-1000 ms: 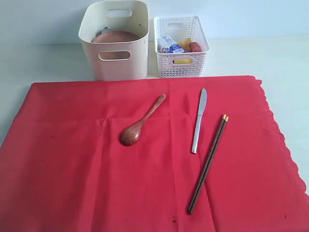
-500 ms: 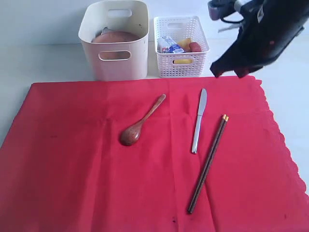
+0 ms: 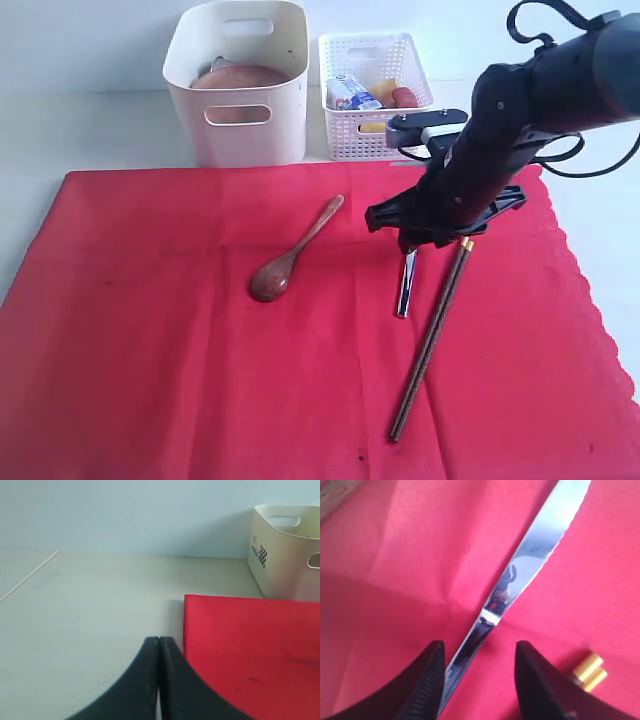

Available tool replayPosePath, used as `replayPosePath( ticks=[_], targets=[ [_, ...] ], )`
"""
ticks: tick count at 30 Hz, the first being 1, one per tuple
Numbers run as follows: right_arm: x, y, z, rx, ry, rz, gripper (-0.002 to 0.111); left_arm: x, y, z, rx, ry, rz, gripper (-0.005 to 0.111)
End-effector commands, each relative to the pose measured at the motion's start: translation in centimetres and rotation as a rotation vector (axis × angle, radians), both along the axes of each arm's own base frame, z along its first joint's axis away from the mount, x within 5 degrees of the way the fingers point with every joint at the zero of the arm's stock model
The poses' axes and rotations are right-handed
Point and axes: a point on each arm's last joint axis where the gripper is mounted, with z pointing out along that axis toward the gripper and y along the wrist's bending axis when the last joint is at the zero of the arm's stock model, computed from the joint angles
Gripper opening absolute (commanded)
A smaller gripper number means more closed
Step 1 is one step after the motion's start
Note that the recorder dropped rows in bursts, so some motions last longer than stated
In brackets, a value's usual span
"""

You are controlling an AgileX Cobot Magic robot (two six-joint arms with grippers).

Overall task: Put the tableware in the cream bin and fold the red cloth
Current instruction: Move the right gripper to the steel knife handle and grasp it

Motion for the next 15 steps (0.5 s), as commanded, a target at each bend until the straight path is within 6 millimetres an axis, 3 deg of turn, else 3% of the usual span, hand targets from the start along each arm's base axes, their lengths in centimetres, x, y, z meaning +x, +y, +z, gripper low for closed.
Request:
replayPosePath(
  ticks=[1, 15],
  targets=[
    [1.1, 0.4, -0.6, 0.035, -0.072, -0.008, 0.051, 0.0, 0.0, 0.1, -0.011, -0.014, -0.005, 0.001],
    [1.3, 0.5, -1.8, 0.003, -0.097, 0.098, 0.049, 0.0, 0.0, 0.1, -0.011, -0.014, -0.005, 0.001]
  ],
)
